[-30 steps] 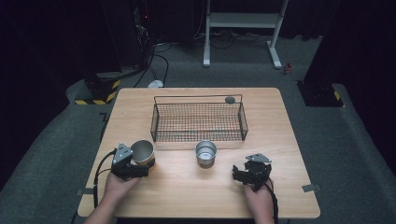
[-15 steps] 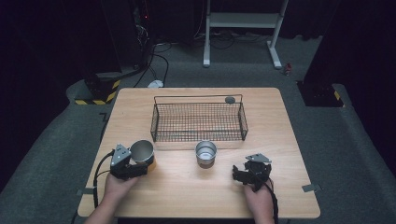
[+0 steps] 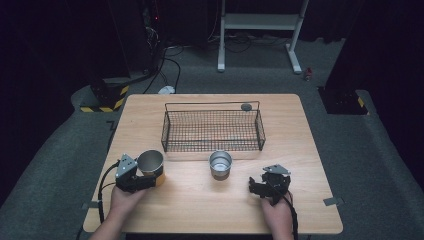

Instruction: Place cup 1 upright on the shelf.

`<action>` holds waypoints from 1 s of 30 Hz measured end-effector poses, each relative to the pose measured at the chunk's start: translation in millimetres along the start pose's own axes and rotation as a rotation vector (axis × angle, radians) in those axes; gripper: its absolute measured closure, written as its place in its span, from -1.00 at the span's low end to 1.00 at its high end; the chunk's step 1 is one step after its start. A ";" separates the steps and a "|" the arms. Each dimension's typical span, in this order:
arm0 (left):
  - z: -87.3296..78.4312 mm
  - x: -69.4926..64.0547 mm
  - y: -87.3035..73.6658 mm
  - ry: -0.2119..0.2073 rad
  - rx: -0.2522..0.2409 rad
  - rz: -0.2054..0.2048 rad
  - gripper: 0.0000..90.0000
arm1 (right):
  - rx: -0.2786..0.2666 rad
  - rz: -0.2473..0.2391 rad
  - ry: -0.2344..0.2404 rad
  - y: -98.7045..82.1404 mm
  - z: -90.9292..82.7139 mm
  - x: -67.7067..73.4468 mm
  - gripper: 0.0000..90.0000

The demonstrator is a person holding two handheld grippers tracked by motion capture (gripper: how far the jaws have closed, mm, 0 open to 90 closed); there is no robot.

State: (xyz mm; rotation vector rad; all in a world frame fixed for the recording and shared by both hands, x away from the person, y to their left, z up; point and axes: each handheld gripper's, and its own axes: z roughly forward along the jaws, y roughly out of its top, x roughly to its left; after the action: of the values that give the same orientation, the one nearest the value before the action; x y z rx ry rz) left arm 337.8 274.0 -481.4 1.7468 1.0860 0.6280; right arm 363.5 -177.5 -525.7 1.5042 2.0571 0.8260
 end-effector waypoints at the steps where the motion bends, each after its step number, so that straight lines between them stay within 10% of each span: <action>1: 0.0 0.3 -0.2 -0.001 -0.001 -0.002 -0.70 | 0.000 0.000 0.000 0.0 0.0 0.0 -0.82; 30: -5.5 -7.0 14.2 -0.002 -0.094 -0.016 -0.70 | -0.001 -0.002 -0.002 0.0 -0.1 0.9 -0.81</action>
State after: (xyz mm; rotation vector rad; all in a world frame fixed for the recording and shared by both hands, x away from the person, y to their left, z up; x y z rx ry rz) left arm 335.7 268.1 -465.9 1.6564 1.0511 0.6569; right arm 363.3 -176.7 -525.7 1.5012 2.0563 0.8248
